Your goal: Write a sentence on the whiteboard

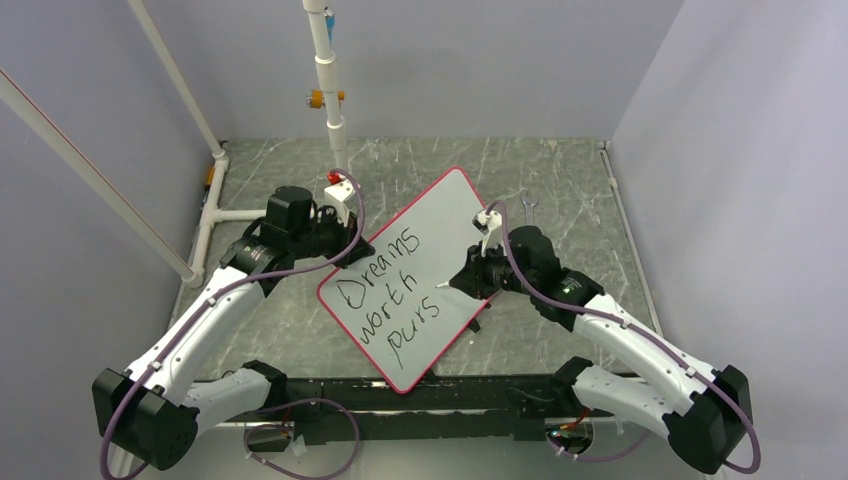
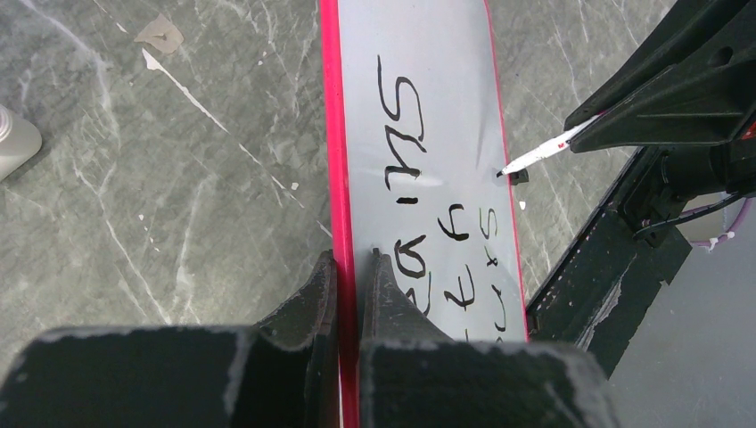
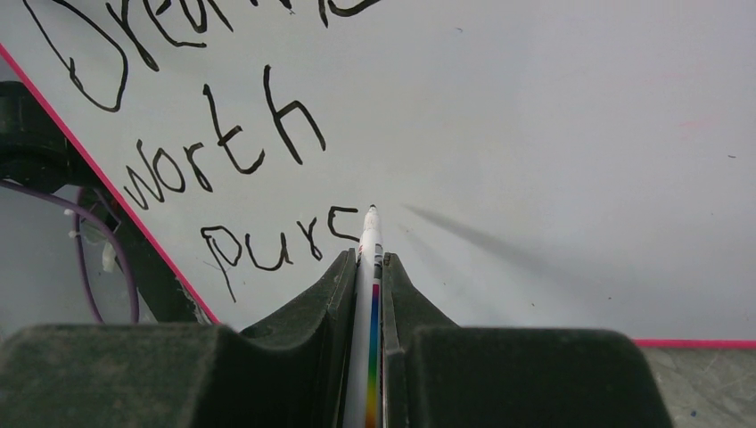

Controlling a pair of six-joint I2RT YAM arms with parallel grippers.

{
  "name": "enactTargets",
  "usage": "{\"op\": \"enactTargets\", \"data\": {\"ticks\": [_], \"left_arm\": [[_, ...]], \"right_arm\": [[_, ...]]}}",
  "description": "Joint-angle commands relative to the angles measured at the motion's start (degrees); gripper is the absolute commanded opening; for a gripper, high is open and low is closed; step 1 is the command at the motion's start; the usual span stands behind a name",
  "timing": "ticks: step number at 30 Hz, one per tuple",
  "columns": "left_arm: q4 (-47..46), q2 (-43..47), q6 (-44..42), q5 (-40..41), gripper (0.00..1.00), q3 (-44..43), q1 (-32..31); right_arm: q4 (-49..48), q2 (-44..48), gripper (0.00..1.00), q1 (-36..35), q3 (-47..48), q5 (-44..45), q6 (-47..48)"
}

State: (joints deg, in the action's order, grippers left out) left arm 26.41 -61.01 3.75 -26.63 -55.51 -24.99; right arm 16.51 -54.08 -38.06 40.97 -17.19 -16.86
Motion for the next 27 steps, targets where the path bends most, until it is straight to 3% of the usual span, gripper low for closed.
{"op": "enactTargets", "data": {"ticks": [1,19,27], "left_arm": [[2.2,-0.5,-6.2,2.5,0.00,0.3,-0.8],[2.3,-0.4,-6.2,2.5,0.00,0.2,-0.7],[2.3,-0.2,-6.3,2.3,0.00,0.1,-0.7]], "right_arm": [[-3.3,-0.6,0.00,0.2,0.3,-1.2,1.1],[-1.4,-5.6,0.00,0.2,-1.4,2.0,-0.8],[0.7,-3.7,0.00,0.2,-2.9,3.1,-2.6]]}}
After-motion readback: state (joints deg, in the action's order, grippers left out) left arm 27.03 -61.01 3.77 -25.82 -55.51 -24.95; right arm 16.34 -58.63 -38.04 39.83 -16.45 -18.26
